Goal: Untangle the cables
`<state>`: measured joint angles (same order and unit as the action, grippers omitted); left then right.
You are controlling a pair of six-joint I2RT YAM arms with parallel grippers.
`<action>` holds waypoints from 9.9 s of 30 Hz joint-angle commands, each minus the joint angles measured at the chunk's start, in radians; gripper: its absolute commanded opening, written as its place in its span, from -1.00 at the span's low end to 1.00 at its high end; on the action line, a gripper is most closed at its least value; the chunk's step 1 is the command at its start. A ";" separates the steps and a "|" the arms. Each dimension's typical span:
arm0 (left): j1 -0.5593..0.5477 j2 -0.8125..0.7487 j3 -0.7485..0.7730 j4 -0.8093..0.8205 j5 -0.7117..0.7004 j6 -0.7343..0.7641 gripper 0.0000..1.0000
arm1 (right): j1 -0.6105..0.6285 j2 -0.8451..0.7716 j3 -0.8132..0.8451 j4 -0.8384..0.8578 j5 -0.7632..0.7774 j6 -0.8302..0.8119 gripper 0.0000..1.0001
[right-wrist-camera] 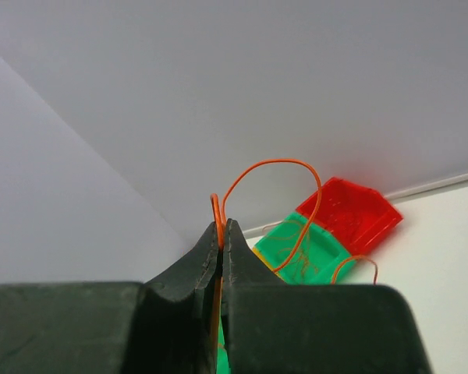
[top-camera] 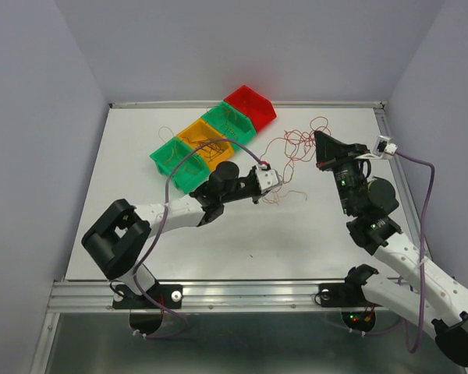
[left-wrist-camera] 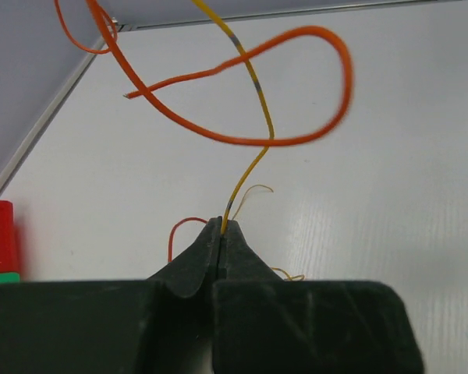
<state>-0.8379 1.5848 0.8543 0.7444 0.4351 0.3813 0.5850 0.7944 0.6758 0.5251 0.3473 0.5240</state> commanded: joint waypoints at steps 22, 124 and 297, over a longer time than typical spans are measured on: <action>0.095 -0.950 -0.158 -0.942 0.085 0.512 -1.00 | 0.006 0.163 0.125 0.122 0.484 -0.306 -0.99; 0.715 0.067 0.397 -1.226 -0.091 1.196 -0.81 | 0.099 0.925 0.343 0.206 -0.436 -0.131 0.07; 0.209 0.282 0.525 -0.896 -0.033 0.116 0.19 | 0.010 0.783 0.018 -0.145 0.047 -0.200 -0.97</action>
<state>-0.6224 1.8572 1.3270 -0.0937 0.3454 0.5037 0.6014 1.6184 0.6636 0.3138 0.3988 0.3328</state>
